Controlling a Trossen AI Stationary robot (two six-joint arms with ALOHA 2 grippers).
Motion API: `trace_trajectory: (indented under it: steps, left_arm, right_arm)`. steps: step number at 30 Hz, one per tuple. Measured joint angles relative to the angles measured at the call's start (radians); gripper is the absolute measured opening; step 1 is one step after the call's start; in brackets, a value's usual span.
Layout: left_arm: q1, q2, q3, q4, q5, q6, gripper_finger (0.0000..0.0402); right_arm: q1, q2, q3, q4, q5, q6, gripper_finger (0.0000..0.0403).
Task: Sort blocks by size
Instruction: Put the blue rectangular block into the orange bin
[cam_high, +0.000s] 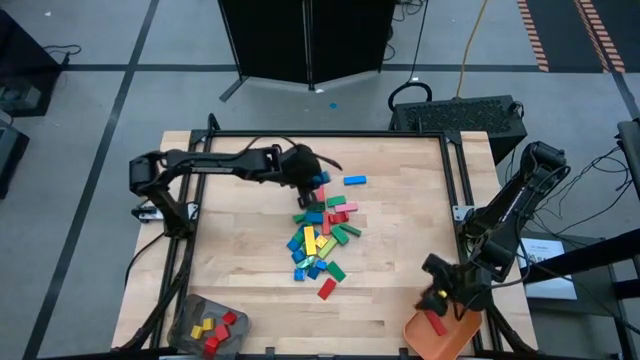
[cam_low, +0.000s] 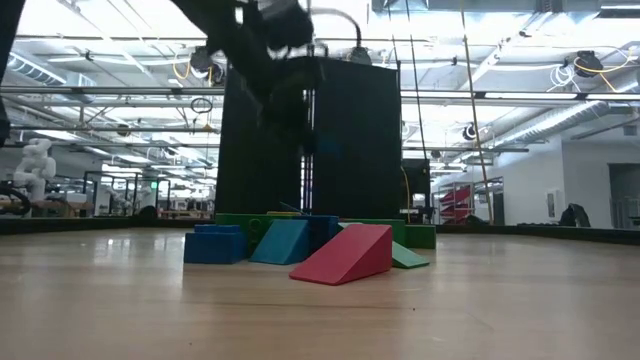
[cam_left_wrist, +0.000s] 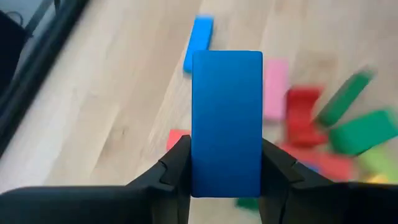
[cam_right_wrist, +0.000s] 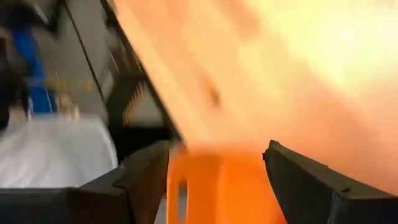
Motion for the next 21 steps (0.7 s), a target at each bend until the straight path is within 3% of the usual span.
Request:
trace_trajectory:
  steps: [5, 8, 14, 17, 21]
  left_arm:
    - [-0.029, -0.08, 0.041, 0.156, 0.089, -0.082, 0.0116]
    - [-0.051, -0.112, 0.043, 0.28, 0.143, -0.13, 0.0116]
    - [-0.091, -0.139, 0.043, 0.412, 0.249, -0.16, 0.0116]
    - [-0.12, -0.139, 0.043, 0.453, 0.29, -0.159, 0.0116]
    - [-0.153, -0.139, 0.043, 0.512, 0.335, -0.15, 0.0116]
  right_arm:
    - [-0.04, -0.001, 0.0, -0.018, 0.459, -0.138, 0.0256]
    - [-0.106, -0.01, 0.0, -0.013, 0.638, -0.255, 0.0256]
    - [-0.291, -0.08, 0.0, 0.166, 0.684, -0.671, 0.0256]
    - [-0.374, -0.125, 0.0, 0.39, 0.669, -0.995, 0.0256]
    - [-0.471, -0.163, 0.0, 0.731, 0.55, -1.425, 0.0256]
